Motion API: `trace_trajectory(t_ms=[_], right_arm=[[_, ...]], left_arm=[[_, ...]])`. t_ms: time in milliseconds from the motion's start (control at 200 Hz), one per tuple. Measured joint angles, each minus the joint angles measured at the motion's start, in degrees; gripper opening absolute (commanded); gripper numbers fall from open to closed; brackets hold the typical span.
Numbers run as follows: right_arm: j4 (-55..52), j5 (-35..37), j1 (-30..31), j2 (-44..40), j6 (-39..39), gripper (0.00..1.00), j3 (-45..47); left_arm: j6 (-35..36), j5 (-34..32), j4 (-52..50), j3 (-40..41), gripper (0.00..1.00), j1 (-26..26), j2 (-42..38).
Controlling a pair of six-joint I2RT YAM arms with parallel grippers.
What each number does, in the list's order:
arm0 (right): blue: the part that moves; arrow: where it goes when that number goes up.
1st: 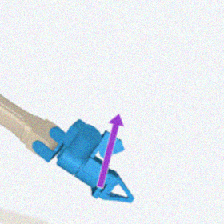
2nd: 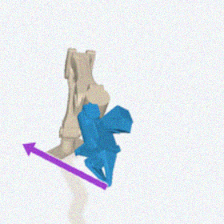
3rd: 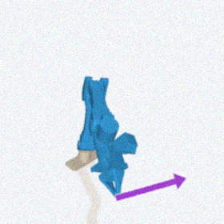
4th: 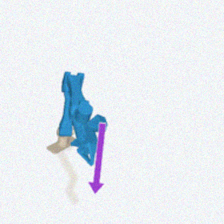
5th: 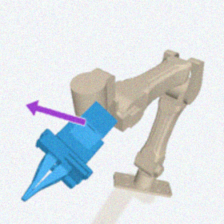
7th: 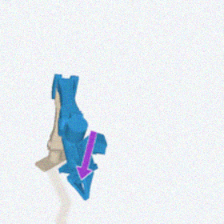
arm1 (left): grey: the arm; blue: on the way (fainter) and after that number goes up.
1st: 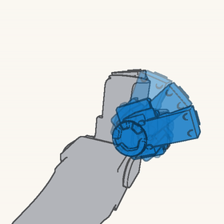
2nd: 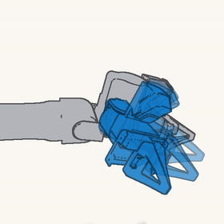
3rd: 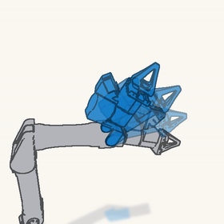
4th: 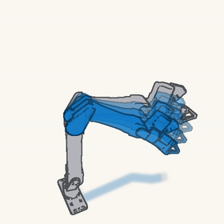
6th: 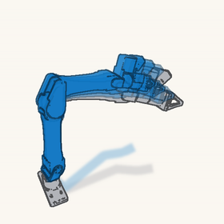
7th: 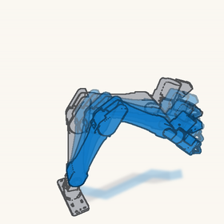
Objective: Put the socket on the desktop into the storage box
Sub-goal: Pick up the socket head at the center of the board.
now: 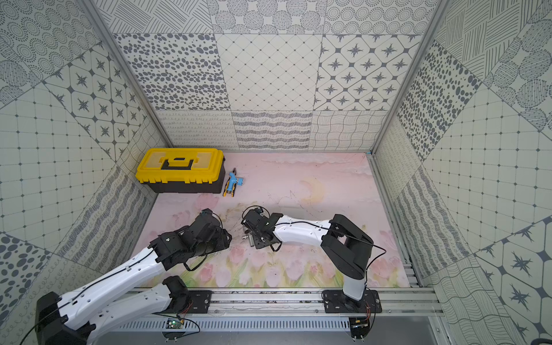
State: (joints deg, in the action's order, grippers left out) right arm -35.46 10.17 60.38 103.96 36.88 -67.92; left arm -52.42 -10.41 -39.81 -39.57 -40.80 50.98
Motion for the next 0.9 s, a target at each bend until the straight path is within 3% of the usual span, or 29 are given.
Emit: trace_trajectory(t_ms=[450,715,900], right_arm=[[2.3,-1.2,0.0,2.0,0.2,0.34,2.1],[4.5,-1.2,0.1,1.8,0.1,0.26,3.0],[5.0,-1.1,0.2,1.7,0.0,0.15,3.2]], left_arm=[[0.0,2.0,1.0,0.0,0.56,0.3,0.7],[0.0,2.5,1.6,0.0,0.55,0.4,0.7],[0.0,2.7,2.1,0.0,0.55,0.4,0.7]])
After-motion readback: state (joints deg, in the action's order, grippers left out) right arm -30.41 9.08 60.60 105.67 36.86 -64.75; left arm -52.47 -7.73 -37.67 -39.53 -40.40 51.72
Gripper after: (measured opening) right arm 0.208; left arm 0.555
